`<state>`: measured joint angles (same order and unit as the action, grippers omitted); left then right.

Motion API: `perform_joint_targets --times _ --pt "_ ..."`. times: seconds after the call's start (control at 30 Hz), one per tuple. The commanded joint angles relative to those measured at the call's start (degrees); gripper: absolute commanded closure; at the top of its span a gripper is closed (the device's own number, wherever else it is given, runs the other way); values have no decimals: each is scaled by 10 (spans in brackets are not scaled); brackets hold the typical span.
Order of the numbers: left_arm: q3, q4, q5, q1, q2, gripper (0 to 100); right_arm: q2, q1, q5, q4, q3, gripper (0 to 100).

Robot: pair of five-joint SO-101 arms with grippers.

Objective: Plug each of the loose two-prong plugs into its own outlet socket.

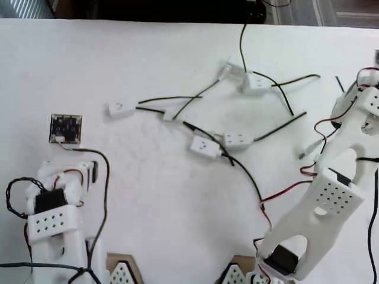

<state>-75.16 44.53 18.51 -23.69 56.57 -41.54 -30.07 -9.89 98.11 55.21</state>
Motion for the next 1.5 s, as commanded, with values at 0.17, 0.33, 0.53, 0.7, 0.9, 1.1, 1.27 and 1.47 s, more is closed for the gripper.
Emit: perform_joint_targets --times 0.17,0.33,0.53,0.7,0.9,1.1,1.27,1.47 --pt "0 -8 -2 -3 12 779 -7 63 -316 3 18 981" --pt "0 -8 -2 -3 11 779 -44 94 -316 -26 20 919" --pt "0 -8 -2 -3 10 779 -24 95 -225 2 18 778" --pt "0 -9 -2 -2 10 779 1 90 -183 4 7 849" --pt "0 -11 -2 -2 9 779 15 111 -126 5 -122 877" --pt "0 -11 -2 -2 9 779 32 130 -94 4 -207 825" --pt "0 -11 -2 -2 9 779 16 122 -94 4 -211 825" --pt "0 -11 -2 -2 9 779 -25 118 -94 3 -206 826"
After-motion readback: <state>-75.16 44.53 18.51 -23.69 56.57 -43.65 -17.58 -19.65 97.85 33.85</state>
